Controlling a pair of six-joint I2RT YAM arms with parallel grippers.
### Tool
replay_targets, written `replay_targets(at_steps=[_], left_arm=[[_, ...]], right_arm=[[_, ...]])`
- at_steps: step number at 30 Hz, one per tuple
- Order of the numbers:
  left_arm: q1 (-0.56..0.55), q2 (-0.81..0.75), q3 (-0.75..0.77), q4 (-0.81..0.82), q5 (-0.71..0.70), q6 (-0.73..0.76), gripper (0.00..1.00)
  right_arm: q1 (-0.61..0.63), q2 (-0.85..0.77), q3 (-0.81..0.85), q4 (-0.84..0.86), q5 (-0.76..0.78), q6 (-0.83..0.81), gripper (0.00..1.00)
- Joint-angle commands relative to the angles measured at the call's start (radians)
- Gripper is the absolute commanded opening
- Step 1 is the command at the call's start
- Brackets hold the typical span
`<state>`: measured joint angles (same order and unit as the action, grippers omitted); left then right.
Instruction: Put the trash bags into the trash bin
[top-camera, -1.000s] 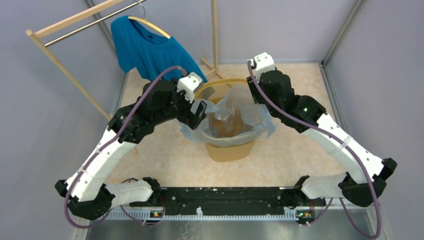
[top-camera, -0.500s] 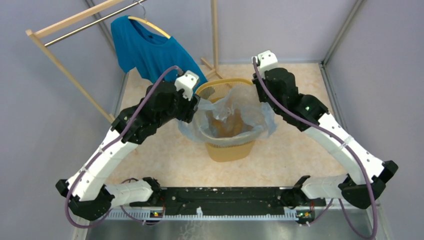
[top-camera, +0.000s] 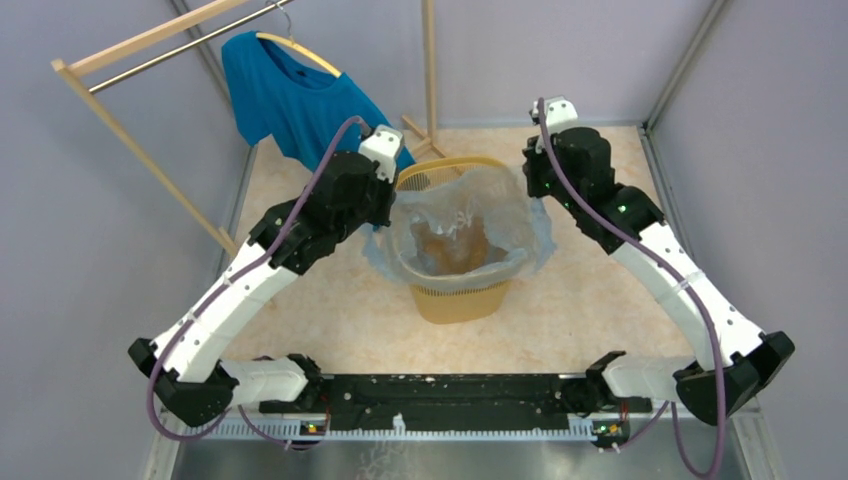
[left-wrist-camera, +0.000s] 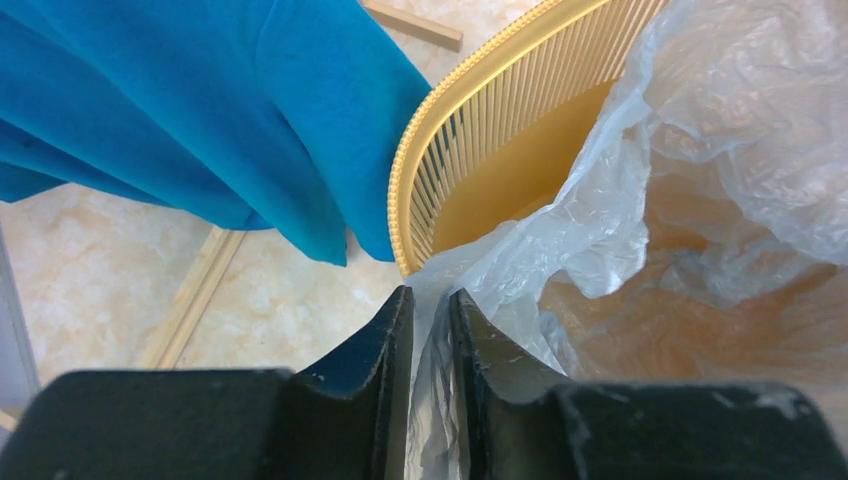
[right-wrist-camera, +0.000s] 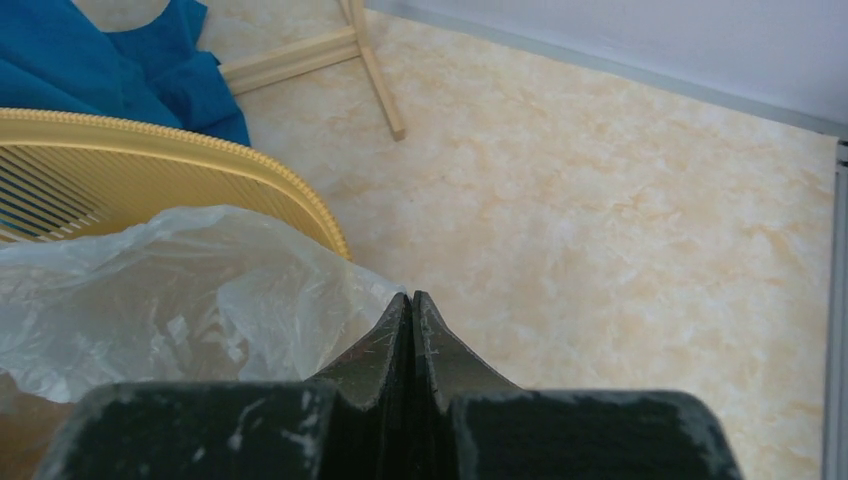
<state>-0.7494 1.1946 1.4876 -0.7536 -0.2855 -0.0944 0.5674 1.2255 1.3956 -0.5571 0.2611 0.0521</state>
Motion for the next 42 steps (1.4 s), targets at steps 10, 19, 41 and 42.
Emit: replay_targets(at_steps=[10, 19, 41, 42], left_arm=[[0.019, 0.069, -0.021, 0.128, -0.225, -0.084, 0.06], [0.088, 0.029, -0.067, 0.215, -0.19, -0.121, 0.09], [0.194, 0.113, -0.153, 0.255, -0.089, -0.161, 0.07], [0.195, 0.113, -0.159, 0.255, -0.083, -0.163, 0.07]], right_arm=[[-0.146, -0.009, -0.055, 0.199, -0.257, 0.139, 0.0], [-0.214, 0.019, -0.102, 0.311, -0.346, 0.24, 0.0], [-0.289, 0.073, -0.239, 0.407, -0.481, 0.314, 0.0], [-0.29, 0.077, -0.246, 0.408, -0.487, 0.314, 0.0]])
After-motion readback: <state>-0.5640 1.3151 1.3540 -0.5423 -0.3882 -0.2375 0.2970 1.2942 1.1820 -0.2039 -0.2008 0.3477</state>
